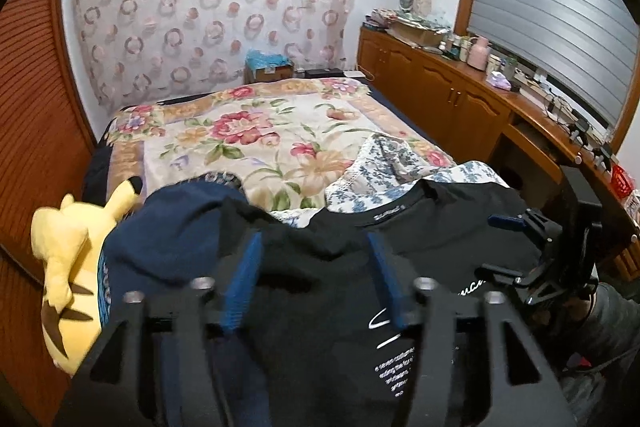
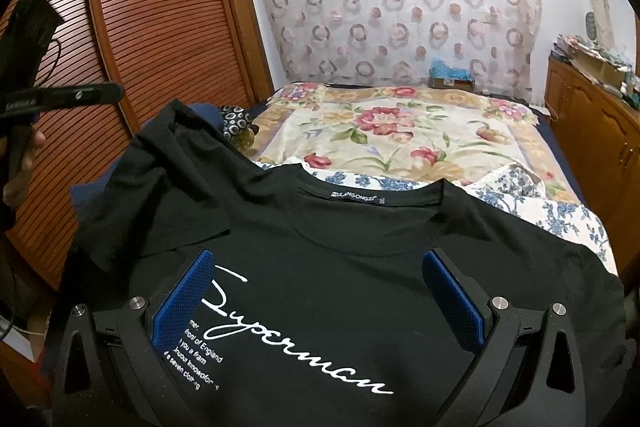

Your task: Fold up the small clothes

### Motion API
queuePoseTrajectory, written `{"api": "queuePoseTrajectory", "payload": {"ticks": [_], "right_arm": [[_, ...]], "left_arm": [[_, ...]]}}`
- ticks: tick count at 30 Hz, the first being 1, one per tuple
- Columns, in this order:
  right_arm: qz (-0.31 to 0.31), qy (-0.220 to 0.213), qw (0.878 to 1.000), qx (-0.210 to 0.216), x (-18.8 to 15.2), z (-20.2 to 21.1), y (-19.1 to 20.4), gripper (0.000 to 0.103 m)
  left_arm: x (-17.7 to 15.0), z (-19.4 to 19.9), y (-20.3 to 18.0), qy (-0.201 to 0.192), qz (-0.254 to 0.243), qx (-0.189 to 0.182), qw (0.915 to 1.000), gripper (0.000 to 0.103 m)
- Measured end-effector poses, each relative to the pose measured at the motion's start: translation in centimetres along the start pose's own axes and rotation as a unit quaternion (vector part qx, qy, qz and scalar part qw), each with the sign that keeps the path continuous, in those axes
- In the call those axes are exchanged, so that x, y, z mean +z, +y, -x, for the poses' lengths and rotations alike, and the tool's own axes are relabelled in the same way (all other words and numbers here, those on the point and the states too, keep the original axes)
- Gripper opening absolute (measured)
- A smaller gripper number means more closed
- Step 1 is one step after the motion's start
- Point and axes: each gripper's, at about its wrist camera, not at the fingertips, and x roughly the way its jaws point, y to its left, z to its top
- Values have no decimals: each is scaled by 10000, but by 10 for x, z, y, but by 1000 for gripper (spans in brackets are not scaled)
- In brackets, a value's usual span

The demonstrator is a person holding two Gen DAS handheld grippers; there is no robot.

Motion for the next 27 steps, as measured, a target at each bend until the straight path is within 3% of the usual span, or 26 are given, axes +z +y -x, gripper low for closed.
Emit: {"api": "queuePoseTrajectory", "payload": {"ticks": [3,11,19,27], "right_arm": [[37,61,10000,55,0,-1,-2,103],[45,142,9999,22,0,2,-14,103],[-91,161,9985,-510,-11,33,-41,103],[-478,239,9916,-1175,-32,71,-81,99]], "left_arm": [[-11,-1,2,5,47,131,9999,74],[-40,-11,-11,-9,199,208,9996,75],[-62,-49,-44,127,154,-154,9997,75],[-76,-87,-70,428,108,-290,9986,75]]}}
